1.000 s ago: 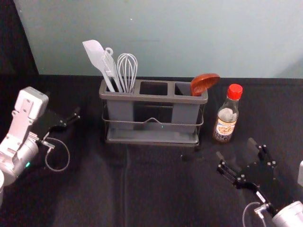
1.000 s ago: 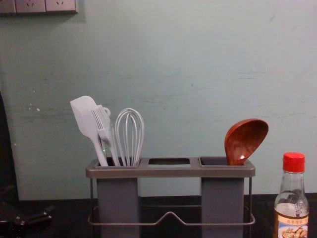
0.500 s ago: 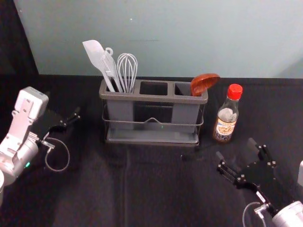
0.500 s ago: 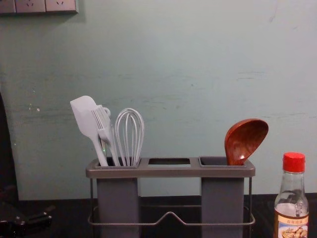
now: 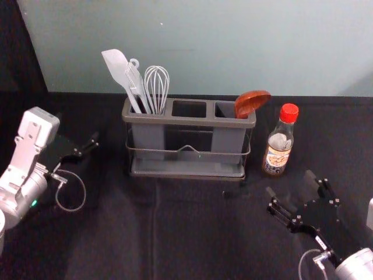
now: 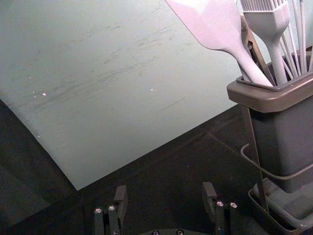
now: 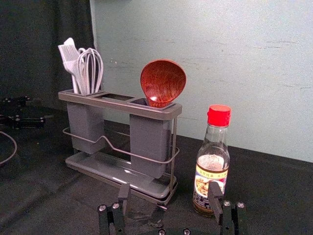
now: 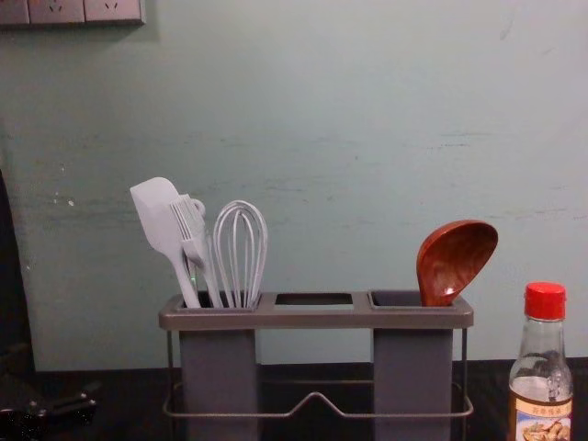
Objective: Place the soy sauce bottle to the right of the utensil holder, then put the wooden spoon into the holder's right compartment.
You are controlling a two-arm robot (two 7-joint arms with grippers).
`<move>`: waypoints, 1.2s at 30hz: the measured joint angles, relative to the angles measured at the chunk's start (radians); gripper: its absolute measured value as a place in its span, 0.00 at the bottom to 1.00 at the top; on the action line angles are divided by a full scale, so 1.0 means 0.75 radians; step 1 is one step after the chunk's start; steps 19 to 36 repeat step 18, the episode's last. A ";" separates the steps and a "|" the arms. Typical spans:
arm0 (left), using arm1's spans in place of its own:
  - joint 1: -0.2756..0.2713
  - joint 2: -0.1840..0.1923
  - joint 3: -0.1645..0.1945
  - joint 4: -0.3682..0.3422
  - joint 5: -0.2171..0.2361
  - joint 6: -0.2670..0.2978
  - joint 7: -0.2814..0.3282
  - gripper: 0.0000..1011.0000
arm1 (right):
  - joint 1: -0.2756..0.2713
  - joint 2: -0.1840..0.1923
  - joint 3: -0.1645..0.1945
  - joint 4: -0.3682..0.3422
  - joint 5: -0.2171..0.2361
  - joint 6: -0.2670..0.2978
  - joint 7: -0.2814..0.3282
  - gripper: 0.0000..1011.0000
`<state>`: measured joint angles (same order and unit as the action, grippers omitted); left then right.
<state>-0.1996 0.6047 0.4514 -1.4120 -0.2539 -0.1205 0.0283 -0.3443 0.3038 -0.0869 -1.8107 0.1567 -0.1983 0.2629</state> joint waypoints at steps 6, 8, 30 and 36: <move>0.000 0.000 0.000 0.000 0.000 0.000 0.000 0.99 | 0.000 0.000 0.000 0.000 0.000 0.000 0.000 0.99; 0.000 0.000 0.000 0.000 0.000 0.000 0.000 0.99 | 0.000 0.000 0.000 0.000 0.000 0.000 0.000 0.99; 0.000 0.000 0.000 0.000 0.000 0.000 0.000 0.99 | 0.000 0.000 0.000 0.000 0.000 0.000 0.000 0.99; 0.000 0.000 0.000 0.000 0.000 0.000 0.000 0.99 | 0.000 0.000 0.000 0.000 0.000 0.000 0.000 0.99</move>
